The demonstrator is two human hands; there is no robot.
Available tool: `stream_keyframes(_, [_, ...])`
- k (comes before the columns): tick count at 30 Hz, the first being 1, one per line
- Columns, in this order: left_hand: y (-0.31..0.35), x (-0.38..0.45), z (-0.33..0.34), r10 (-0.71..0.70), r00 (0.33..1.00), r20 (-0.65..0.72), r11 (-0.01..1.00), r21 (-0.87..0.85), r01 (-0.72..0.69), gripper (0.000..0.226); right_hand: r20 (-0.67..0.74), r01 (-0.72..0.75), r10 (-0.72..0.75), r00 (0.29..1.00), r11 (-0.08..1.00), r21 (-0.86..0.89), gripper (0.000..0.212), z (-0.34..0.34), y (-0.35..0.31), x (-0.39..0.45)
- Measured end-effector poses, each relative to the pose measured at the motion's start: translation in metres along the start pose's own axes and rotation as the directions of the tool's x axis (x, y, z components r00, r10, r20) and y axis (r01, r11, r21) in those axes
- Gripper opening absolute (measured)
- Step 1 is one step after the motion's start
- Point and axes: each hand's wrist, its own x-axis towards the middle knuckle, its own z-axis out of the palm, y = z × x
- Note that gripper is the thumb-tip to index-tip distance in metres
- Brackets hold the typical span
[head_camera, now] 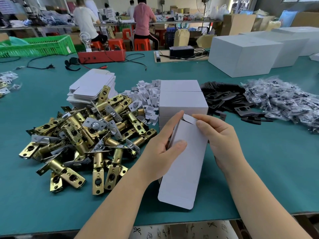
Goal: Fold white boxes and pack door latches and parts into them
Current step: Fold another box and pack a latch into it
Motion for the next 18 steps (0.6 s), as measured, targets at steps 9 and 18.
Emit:
stream_keyframes(9, [0.0012,-0.0004,-0.0011,-0.045,0.999,0.013,0.998,0.037,0.045,0.051,0.016,0.004,-0.003,1.0,0.998,-0.063,0.038,-0.0016,-0.0014,0.0018])
stream_keyframes(18, [0.0043,0.0001,0.0015,-0.121,0.993,0.001,0.99,-0.078,0.12,0.059,0.138,-0.033,0.04,0.99,0.998,-0.055,0.008,-0.0022,0.002,0.001])
